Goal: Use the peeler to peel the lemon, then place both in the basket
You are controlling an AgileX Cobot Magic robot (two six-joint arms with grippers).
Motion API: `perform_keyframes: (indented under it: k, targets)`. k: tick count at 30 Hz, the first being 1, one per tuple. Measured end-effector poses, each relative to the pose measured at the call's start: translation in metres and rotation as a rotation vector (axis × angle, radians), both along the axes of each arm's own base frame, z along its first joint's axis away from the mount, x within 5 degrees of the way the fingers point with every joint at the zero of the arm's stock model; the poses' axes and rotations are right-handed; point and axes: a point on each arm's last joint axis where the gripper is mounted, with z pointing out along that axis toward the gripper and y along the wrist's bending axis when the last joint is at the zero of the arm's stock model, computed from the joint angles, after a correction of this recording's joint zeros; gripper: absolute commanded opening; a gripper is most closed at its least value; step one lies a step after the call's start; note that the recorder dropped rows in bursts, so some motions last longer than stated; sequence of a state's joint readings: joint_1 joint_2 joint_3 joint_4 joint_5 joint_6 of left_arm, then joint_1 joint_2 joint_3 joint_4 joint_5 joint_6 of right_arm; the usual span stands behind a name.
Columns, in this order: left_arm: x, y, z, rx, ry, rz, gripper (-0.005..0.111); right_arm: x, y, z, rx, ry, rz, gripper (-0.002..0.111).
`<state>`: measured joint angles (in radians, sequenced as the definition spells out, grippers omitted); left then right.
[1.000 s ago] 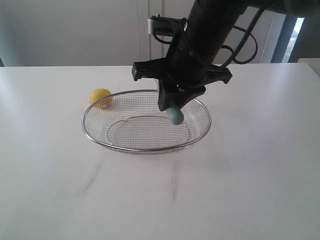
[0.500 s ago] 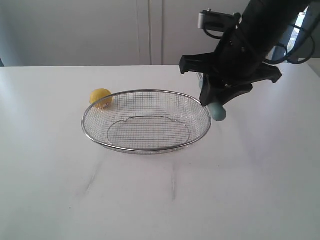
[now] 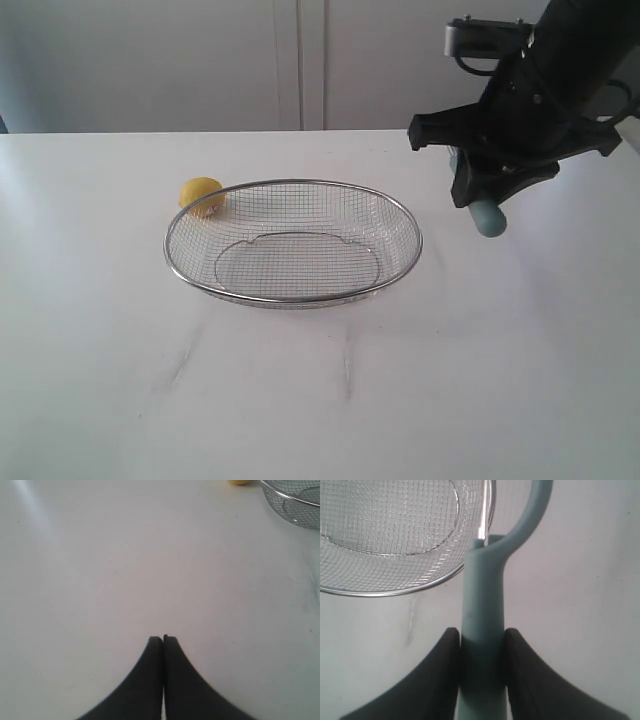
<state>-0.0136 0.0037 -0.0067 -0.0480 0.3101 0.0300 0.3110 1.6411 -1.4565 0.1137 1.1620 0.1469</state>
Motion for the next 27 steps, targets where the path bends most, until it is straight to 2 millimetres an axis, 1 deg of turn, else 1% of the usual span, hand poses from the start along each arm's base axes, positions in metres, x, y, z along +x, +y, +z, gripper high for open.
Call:
perform_keyframes:
  k: [18,27]
  targets:
    - [0.0000,0.0000,0.0000,0.000,0.000,0.000,0.000,0.0003,-0.0008,-0.0001,-0.010,-0.003,0.001,0.000]
    - [0.0000,0.0000,0.0000,0.000,0.000,0.000,0.000,-0.0004,0.0002,0.0007,0.001,-0.006,0.038,0.000]
